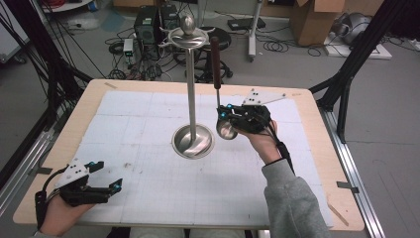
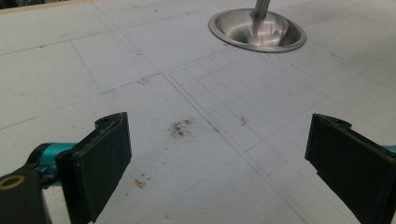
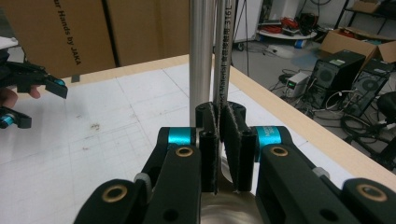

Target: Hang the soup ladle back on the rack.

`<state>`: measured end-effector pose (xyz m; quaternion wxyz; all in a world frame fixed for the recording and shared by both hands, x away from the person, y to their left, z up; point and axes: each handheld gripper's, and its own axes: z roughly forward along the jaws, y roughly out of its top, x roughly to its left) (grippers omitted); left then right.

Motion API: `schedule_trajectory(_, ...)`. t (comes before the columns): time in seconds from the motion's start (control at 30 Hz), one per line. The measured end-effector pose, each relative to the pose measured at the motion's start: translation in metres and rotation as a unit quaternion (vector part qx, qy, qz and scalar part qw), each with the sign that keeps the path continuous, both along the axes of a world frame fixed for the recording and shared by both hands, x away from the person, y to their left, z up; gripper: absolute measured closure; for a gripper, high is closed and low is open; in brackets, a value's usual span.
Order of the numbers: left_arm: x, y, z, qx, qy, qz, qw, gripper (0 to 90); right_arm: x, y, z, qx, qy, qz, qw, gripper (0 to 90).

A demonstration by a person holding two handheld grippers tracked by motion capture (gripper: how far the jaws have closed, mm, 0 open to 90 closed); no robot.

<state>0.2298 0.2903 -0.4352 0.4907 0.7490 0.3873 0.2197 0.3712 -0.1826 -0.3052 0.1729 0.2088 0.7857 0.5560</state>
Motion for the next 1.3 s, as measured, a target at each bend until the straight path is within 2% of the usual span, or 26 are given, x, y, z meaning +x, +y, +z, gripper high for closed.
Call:
schedule_trajectory(0.4,0.0,0.0,0.0,0.0,-0.001,0.001,1.0,7.6,0.002,0.002,-0.001,0.002,-0.004,0.0,1.0,84.2)
schedule_trajectory(0.63,-0.001,0.0,0.0,-0.002,-0.003,0.0,1.0,7.6,0.002,0.002,-0.003,0.0,-0.005,-0.006,1.0,76.4)
schedule_trajectory(0.77,-0.001,0.0,0.001,-0.003,-0.004,-0.001,1.0,7.6,0.002,0.003,-0.004,-0.001,0.0,-0.011,0.9999,67.9)
schedule_trajectory(1.0,0.001,-0.002,0.004,-0.016,-0.015,-0.008,0.9997,7.6,0.0,0.0,-0.005,0.004,0.011,-0.017,0.9998,36.2)
schedule_trajectory(1.1,0.002,-0.003,0.005,-0.019,-0.018,-0.013,0.9996,7.6,-0.003,-0.002,-0.005,0.009,0.011,-0.003,0.9999,27.5)
schedule_trajectory(1.2,0.004,-0.004,0.006,-0.027,-0.023,-0.016,0.9992,7.3,-0.006,-0.003,-0.007,0.014,-0.002,0.012,0.9998,21.2)
schedule_trajectory(1.3,0.005,-0.004,0.008,-0.039,-0.031,-0.018,0.9986,6.9,-0.008,-0.005,-0.01,0.02,0.007,0.017,0.9996,13.3)
